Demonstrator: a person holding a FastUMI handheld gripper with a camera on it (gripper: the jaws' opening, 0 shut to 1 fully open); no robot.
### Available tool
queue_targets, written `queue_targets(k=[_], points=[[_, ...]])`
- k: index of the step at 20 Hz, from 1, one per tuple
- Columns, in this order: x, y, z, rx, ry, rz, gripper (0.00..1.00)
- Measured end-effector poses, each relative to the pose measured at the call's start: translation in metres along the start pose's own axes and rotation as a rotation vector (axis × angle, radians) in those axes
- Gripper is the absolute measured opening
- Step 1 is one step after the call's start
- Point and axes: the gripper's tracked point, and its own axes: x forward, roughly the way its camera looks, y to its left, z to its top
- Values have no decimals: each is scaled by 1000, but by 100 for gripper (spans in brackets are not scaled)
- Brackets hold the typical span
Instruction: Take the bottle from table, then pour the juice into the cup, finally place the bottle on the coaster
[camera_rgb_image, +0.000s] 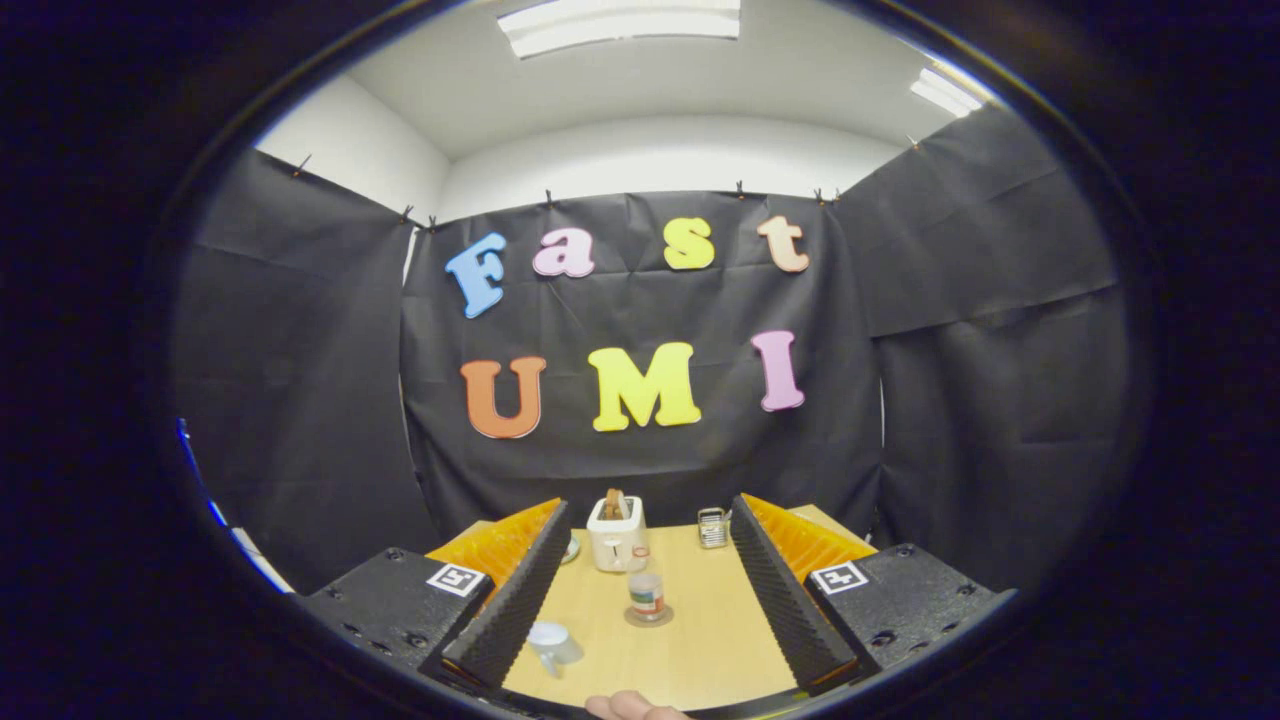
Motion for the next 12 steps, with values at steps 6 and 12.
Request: queue_targets(k=[6,12], points=[[-15,-6,18,-56,-27,-38,100],[-26,-11,26,-80,-41,-43,100]])
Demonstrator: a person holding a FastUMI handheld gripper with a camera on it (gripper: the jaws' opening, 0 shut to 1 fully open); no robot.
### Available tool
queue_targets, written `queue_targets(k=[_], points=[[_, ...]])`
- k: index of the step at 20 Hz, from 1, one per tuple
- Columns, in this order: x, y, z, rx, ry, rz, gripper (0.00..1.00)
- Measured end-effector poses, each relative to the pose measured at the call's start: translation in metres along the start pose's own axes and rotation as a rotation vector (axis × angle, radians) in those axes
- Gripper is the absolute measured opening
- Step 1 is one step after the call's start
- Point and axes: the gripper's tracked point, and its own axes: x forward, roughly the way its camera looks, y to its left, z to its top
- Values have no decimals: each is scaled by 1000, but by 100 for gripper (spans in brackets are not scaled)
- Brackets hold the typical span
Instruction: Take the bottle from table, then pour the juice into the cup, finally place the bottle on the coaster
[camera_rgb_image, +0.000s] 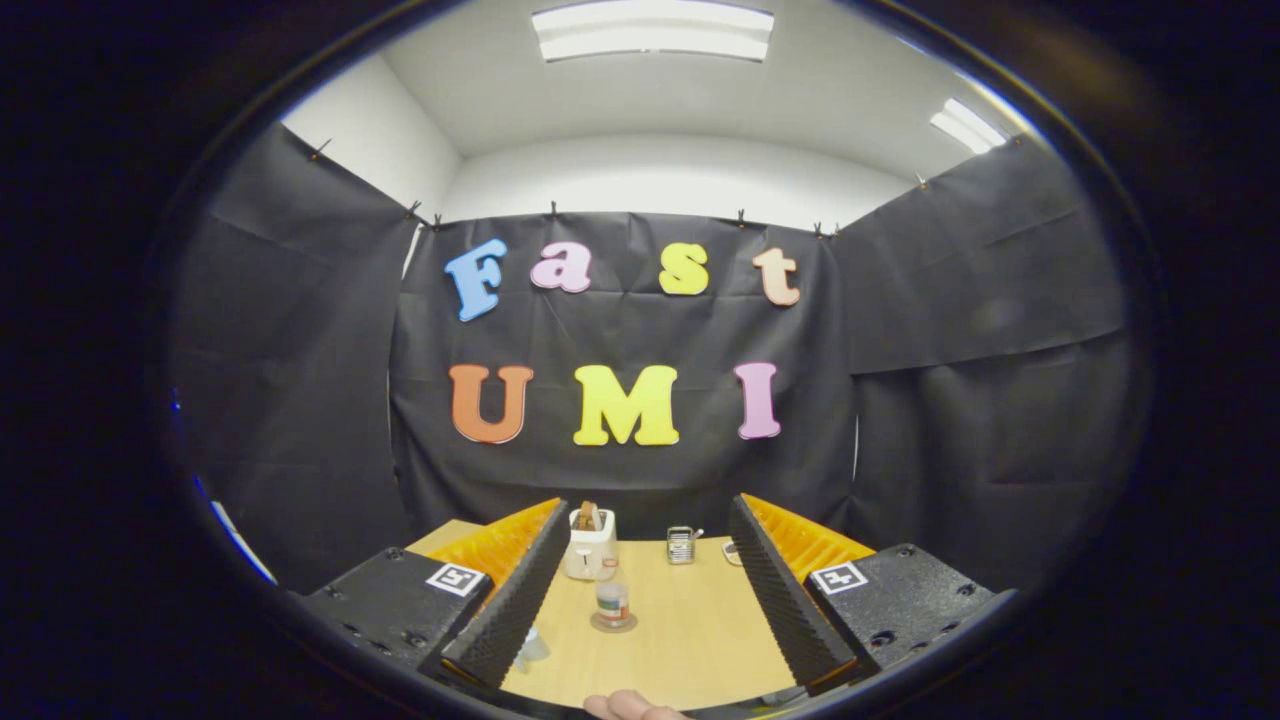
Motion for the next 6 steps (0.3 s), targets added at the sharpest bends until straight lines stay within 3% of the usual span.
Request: queue_targets(k=[6], points=[[-5,-5,6,-16,-20,-12,100]])
